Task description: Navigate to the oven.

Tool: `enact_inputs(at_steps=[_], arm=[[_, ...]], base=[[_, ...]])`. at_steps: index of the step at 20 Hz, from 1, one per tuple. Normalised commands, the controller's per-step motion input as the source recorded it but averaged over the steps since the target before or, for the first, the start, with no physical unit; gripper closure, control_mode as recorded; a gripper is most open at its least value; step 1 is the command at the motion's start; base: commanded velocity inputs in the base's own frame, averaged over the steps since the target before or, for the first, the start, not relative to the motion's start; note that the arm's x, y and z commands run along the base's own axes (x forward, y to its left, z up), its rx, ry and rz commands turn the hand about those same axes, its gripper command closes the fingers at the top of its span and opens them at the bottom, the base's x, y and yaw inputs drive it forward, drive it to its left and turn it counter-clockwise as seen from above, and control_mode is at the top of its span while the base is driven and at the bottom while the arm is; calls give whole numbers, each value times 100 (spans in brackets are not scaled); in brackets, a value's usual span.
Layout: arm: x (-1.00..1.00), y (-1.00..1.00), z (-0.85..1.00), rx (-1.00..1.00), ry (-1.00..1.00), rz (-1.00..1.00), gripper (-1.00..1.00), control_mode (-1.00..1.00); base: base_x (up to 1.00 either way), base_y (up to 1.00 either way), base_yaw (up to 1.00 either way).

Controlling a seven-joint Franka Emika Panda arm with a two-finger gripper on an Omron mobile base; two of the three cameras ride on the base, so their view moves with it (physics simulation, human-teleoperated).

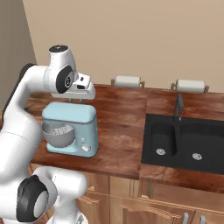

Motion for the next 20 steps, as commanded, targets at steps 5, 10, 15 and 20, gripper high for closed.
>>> enact_inputs(at_steps=[5,10,15,20], arm=[[-62,1,0,0,-7,1,-100,-100],[-100,21,0,0,-17,1,-100,-100],[-80,21,0,-1,-12,3,-100,100],[0,0,0,0,0,0,-100,100]], base=[[0,0,0],[0,0,0],[-20,0,0],[-64,-47,-2]])
